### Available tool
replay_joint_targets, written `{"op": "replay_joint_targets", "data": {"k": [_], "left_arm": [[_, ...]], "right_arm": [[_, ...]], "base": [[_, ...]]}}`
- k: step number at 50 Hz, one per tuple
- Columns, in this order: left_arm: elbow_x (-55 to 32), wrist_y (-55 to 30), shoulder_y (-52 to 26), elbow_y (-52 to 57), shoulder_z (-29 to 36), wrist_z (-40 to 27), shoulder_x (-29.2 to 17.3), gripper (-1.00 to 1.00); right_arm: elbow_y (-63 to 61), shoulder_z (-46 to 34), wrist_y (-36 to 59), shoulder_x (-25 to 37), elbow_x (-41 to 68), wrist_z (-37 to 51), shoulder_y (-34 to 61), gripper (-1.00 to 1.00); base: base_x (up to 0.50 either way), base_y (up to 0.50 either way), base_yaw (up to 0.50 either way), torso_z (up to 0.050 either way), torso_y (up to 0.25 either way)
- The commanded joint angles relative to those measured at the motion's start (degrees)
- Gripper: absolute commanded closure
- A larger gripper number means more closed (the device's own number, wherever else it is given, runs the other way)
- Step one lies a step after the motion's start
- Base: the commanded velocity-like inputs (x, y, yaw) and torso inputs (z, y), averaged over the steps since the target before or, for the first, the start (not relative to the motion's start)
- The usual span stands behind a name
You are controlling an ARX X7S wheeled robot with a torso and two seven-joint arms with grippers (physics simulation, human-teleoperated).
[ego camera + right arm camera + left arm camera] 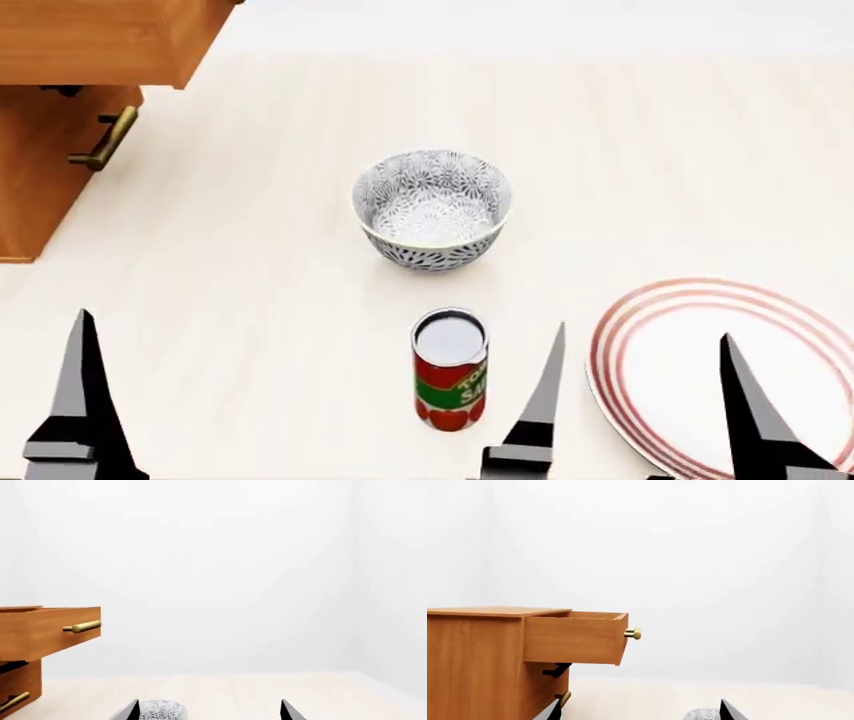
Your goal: Put the bowl on top of the cabinet.
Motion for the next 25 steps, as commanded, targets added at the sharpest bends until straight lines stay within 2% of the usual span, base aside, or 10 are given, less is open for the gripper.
{"op": "replay_joint_targets", "data": {"k": [1,25], "left_arm": [[-0.84,-0.17,-0.04,2.23,-0.74,1.11,0.26,-1.00],[-2.64,-1.28,-0.59,3.75,-0.45,-0.64,-0.83,-1.00]], "right_arm": [[-2.31,0.88,1.69,-0.13,-1.75,-0.35,0.13,-1.00],[-1.41,-0.17,1.09,0.74,0.20,0.65,0.30,-1.00]], "base": [[0.50,0.05,0.00,0.000,0.000],[0.50,0.06,0.00,0.000,0.000]]}}
